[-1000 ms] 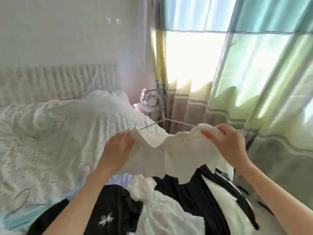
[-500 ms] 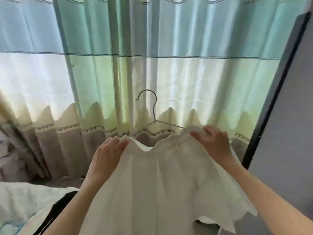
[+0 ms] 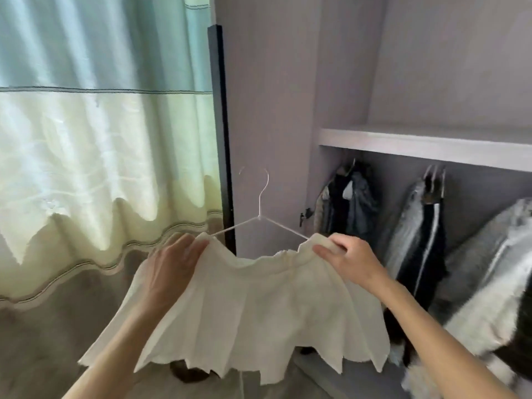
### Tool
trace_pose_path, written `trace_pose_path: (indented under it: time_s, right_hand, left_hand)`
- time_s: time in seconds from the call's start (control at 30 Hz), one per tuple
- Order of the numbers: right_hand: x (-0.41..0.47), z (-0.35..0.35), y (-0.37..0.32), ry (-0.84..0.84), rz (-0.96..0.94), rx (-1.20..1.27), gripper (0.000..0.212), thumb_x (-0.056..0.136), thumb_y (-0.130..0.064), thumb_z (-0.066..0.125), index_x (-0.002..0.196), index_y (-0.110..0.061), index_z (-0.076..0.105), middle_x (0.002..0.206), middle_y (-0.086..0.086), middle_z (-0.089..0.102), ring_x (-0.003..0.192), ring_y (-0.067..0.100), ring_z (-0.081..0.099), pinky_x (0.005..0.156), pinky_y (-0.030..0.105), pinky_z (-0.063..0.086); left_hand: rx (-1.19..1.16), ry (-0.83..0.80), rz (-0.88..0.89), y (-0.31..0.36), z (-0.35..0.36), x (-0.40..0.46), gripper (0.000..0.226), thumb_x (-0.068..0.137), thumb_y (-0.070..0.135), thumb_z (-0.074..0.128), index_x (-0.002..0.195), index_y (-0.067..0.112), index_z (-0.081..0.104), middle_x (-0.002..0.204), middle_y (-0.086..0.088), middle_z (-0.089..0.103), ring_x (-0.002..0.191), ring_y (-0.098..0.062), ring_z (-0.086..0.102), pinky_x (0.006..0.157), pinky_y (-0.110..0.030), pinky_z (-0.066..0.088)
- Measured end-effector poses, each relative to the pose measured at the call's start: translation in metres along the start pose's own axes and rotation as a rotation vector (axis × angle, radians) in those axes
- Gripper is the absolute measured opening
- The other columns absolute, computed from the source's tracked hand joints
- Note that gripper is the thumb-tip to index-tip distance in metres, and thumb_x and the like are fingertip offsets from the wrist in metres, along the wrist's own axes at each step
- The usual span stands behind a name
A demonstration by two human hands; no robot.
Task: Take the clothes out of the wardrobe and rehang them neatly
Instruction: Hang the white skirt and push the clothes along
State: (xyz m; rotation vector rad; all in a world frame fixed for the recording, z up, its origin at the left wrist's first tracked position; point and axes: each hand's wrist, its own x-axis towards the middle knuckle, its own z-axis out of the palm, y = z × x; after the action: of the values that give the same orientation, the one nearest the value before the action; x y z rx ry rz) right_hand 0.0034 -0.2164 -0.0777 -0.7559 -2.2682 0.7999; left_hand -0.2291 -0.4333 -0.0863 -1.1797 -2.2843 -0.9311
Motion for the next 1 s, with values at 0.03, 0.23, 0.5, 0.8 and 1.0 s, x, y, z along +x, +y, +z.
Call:
trace_pose_path:
  time_s: [0.03, 0.23, 0.5, 0.8, 1.0]
  right_hand:
    - [-0.007, -0.014, 0.012, -0.019, 0.039, -0.033, 0.041, 0.082, -0.041, 0.066, 0.063, -0.01, 0.047, 0.059, -0.002, 0.045, 0.056, 0.01, 0.041, 0.053, 0.02, 0.031]
    - [-0.051, -0.092, 0.071, 0.074, 0.232, -0.123, 0.044, 0.084, -0.036, 0.065, 0.059, -0.009, 0.041, 0.054, -0.005, 0.035, 0.047, 0.005, 0.031, 0.049, 0.021, 0.027]
    - [-0.114, -0.173, 0.146, 0.275, 0.534, -0.088, 0.053, 0.082, -0.024, 0.066, 0.053, -0.019, 0.022, 0.048, -0.009, 0.018, 0.04, 0.006, 0.018, 0.041, 0.019, 0.016]
    - [-0.158, -0.205, 0.205, 0.467, 0.867, -0.219, 0.041, 0.082, -0.027, 0.057, 0.054, -0.02, 0.028, 0.053, -0.004, 0.03, 0.052, 0.014, 0.029, 0.052, 0.03, 0.02]
    - [-0.147, -0.196, 0.236, 0.585, 0.985, -0.094, 0.027, 0.087, -0.026, 0.056, 0.063, -0.015, 0.051, 0.064, 0.0, 0.051, 0.061, 0.016, 0.045, 0.055, 0.03, 0.03]
  left_hand:
    - [-0.046, -0.009, 0.038, 0.013, 0.015, 0.006, 0.037, 0.093, 0.042, 0.039, 0.089, 0.018, 0.067, 0.087, 0.003, 0.061, 0.086, -0.027, 0.058, 0.071, -0.034, 0.036]
    - [-0.218, -0.174, 0.162, 0.096, 0.114, 0.023, 0.039, 0.095, 0.045, 0.04, 0.075, 0.015, 0.056, 0.076, 0.003, 0.056, 0.079, -0.03, 0.056, 0.068, -0.038, 0.042]
    - [-0.294, -0.444, 0.316, 0.229, 0.228, 0.026, 0.034, 0.097, 0.039, 0.037, 0.077, 0.018, 0.054, 0.079, 0.0, 0.053, 0.075, -0.026, 0.054, 0.066, -0.037, 0.042]
    - [-0.4, -0.686, 0.452, 0.349, 0.321, 0.005, 0.028, 0.098, 0.028, 0.037, 0.11, 0.018, 0.06, 0.11, -0.001, 0.056, 0.107, -0.022, 0.05, 0.09, -0.034, 0.036]
    - [-0.506, -0.677, 0.58, 0.378, 0.359, 0.021, 0.026, 0.097, 0.022, 0.044, 0.117, 0.018, 0.059, 0.119, 0.0, 0.057, 0.116, -0.018, 0.046, 0.099, -0.03, 0.035]
